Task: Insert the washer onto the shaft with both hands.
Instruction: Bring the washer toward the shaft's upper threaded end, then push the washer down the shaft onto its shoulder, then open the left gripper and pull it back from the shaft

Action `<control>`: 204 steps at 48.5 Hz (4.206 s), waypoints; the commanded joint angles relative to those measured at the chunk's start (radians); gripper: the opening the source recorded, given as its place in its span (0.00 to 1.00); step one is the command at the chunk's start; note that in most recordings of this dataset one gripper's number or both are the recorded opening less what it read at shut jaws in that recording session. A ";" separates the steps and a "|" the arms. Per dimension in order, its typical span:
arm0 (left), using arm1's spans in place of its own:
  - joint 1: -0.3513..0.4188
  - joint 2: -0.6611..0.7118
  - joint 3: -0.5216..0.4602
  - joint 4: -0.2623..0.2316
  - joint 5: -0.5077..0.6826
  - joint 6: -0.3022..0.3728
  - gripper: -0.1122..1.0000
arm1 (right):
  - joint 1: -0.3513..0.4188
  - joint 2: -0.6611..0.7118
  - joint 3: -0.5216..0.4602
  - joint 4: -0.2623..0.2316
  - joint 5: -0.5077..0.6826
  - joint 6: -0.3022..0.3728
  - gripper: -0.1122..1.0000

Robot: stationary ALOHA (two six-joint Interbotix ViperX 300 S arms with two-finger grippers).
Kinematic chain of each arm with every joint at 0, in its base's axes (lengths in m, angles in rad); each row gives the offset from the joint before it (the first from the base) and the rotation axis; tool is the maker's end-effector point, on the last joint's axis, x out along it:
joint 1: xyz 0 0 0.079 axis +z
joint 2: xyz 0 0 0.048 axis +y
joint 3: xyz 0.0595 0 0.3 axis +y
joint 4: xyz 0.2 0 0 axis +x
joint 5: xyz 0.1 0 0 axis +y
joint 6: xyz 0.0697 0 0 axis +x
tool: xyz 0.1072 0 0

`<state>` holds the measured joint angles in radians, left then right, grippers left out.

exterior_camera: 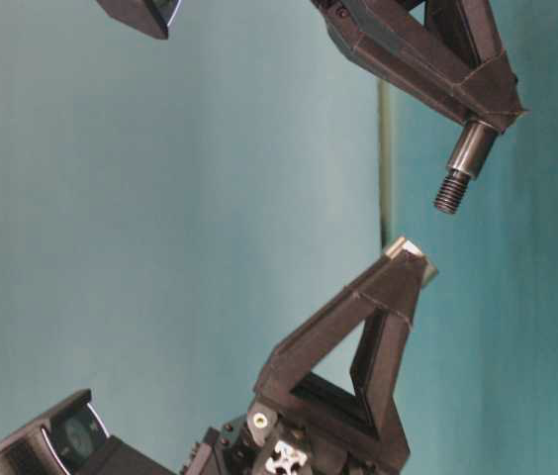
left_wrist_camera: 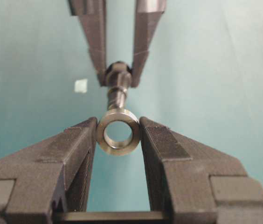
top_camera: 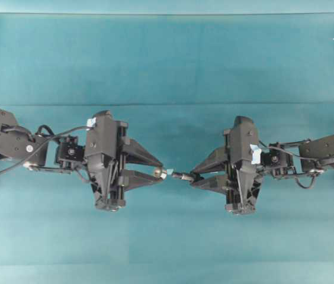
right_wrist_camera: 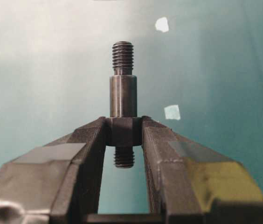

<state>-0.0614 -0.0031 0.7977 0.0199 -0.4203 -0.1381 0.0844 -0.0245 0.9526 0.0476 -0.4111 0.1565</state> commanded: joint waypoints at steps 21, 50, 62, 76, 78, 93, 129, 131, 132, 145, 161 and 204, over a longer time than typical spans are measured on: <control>-0.003 0.025 -0.048 0.002 -0.011 0.000 0.43 | 0.005 -0.006 -0.021 0.002 -0.052 0.006 0.10; -0.003 0.057 -0.067 0.002 -0.011 0.002 0.43 | 0.005 0.011 -0.054 -0.003 -0.051 0.002 0.10; -0.008 0.069 -0.074 0.002 -0.008 0.002 0.43 | 0.006 0.011 -0.049 -0.003 -0.041 0.005 0.10; -0.014 0.091 -0.101 0.002 -0.006 0.003 0.43 | 0.005 0.018 -0.052 -0.003 -0.028 0.005 0.10; -0.018 0.092 -0.104 0.002 -0.005 0.003 0.43 | 0.005 0.018 -0.054 -0.003 -0.026 0.005 0.10; -0.031 0.106 -0.107 0.002 0.008 0.003 0.43 | 0.005 0.018 -0.054 -0.003 -0.028 0.005 0.10; -0.032 0.143 -0.167 0.002 0.063 0.015 0.43 | 0.005 0.018 -0.054 -0.003 -0.028 0.000 0.10; -0.032 0.143 -0.169 0.002 0.063 0.015 0.43 | 0.005 0.018 -0.055 -0.003 -0.028 0.000 0.10; -0.032 0.144 -0.172 0.002 0.063 0.015 0.43 | 0.005 0.018 -0.055 -0.003 -0.026 0.000 0.10; -0.032 0.146 -0.176 0.002 0.089 0.014 0.43 | 0.005 0.018 -0.055 -0.003 -0.026 0.000 0.10; -0.032 0.146 -0.176 0.002 0.130 0.003 0.43 | 0.005 0.018 -0.054 -0.003 -0.025 0.000 0.10; -0.012 0.138 -0.232 0.003 0.130 0.005 0.79 | 0.005 0.018 -0.054 -0.003 -0.008 -0.003 0.10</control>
<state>-0.0736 0.1488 0.5844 0.0199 -0.2838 -0.1350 0.0890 0.0031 0.9143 0.0430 -0.4111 0.1565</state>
